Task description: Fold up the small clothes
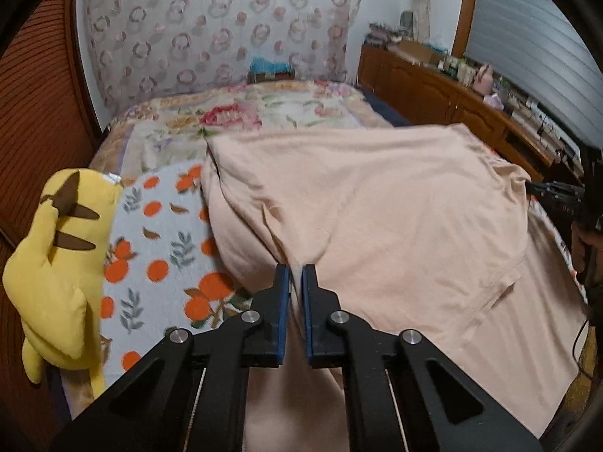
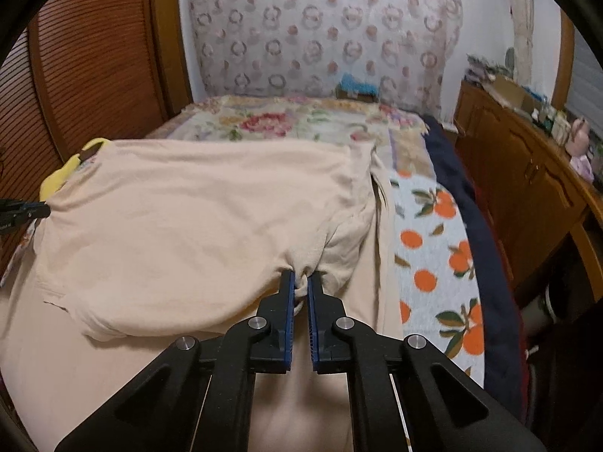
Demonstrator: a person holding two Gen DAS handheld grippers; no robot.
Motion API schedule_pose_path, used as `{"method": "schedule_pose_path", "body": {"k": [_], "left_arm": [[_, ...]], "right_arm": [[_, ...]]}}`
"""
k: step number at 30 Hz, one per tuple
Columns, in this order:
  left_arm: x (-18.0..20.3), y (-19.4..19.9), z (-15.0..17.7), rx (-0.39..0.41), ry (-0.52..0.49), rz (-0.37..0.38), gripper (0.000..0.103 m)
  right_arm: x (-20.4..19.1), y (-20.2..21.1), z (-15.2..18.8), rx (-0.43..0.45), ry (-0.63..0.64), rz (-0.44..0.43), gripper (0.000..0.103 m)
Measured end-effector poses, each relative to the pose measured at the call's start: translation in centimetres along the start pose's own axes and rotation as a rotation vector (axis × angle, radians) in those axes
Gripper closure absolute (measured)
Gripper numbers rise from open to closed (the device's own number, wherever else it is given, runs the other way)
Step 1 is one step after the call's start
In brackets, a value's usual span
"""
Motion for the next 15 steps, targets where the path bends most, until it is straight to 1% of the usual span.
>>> {"method": "schedule_pose_path", "body": {"k": [4, 5, 11, 15], "left_arm": [[-0.3, 0.9, -1.2, 0.035, 0.001, -0.016, 0.095], [-0.5, 0.9, -1.2, 0.032, 0.0, -0.021, 0.095], [-1.1, -0.5, -1.1, -0.001, -0.02, -0.041, 0.095], [-1.1, -2.1, -0.6, -0.064, -0.005, -0.013, 0.094]], "right_arm": [[-0.4, 0.9, -0.7, 0.05, 0.026, 0.0, 0.097], [-0.5, 1.0, -0.7, 0.057, 0.03, 0.0, 0.097], [0.0, -0.2, -0.1, 0.057, 0.053, 0.003, 0.097], [0.1, -0.6, -0.4, 0.052, 0.056, 0.007, 0.097]]}}
Point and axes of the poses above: each gripper's, at about its wrist camera, not at the fingertips, and y roughly against the way its jaws point, x to its right, z to its underside, the point moved 10 cm from there along -y, roughly the way its jaws point, and after that the axes turned 8 degrees about x, right-handed, at the moved point
